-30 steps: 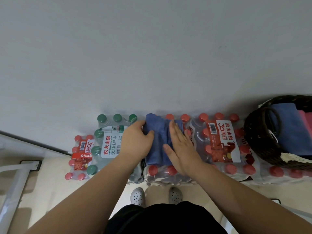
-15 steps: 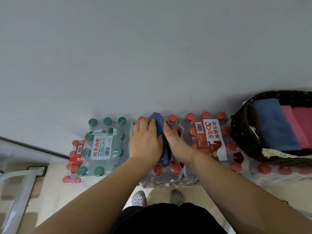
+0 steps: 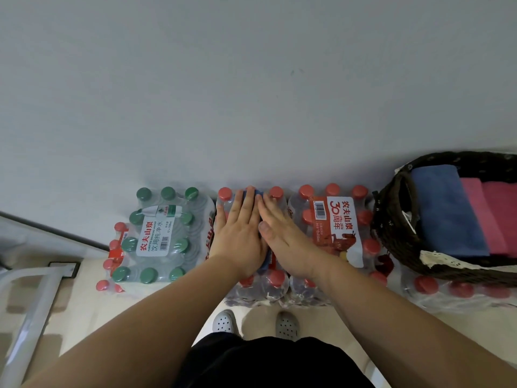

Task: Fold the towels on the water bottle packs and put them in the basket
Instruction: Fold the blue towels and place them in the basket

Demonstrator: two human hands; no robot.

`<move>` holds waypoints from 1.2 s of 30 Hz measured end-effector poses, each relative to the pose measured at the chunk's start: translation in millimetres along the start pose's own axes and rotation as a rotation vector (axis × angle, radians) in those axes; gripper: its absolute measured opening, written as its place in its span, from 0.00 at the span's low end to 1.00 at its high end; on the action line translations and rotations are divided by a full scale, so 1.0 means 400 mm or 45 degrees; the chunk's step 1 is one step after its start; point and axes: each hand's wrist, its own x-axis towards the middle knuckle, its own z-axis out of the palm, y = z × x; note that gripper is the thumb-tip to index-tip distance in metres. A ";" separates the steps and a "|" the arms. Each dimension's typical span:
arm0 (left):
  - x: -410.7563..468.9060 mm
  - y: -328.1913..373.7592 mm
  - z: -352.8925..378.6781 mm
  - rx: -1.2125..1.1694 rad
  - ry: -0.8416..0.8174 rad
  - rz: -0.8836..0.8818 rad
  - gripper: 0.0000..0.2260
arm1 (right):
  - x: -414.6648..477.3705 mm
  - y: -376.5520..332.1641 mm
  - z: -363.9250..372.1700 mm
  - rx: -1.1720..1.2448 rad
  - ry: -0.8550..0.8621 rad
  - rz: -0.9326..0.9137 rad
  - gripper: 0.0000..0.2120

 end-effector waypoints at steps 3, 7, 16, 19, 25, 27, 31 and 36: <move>0.005 0.006 0.000 0.072 -0.039 0.023 0.41 | -0.003 0.000 0.013 -0.174 -0.052 0.018 0.33; 0.009 -0.005 -0.001 0.048 -0.052 0.042 0.41 | 0.012 0.006 0.026 -0.237 -0.058 0.048 0.33; -0.006 -0.102 0.027 -0.971 0.210 0.182 0.30 | 0.029 0.027 0.084 -0.346 0.125 0.046 0.31; -0.009 -0.144 0.030 -0.899 0.132 0.177 0.32 | 0.030 0.026 0.100 -0.448 0.156 0.068 0.32; 0.016 -0.183 -0.004 -0.619 -0.014 0.313 0.35 | 0.045 -0.032 0.105 -0.518 0.264 0.214 0.37; 0.022 -0.180 -0.007 -0.618 -0.021 0.322 0.36 | 0.054 -0.045 0.119 -0.544 0.194 0.315 0.39; 0.028 -0.177 -0.003 -0.670 0.070 0.357 0.35 | 0.052 -0.056 0.137 -0.481 0.176 0.430 0.43; 0.024 -0.145 -0.036 -0.856 0.030 0.321 0.35 | 0.026 -0.092 0.115 -0.332 0.288 0.478 0.39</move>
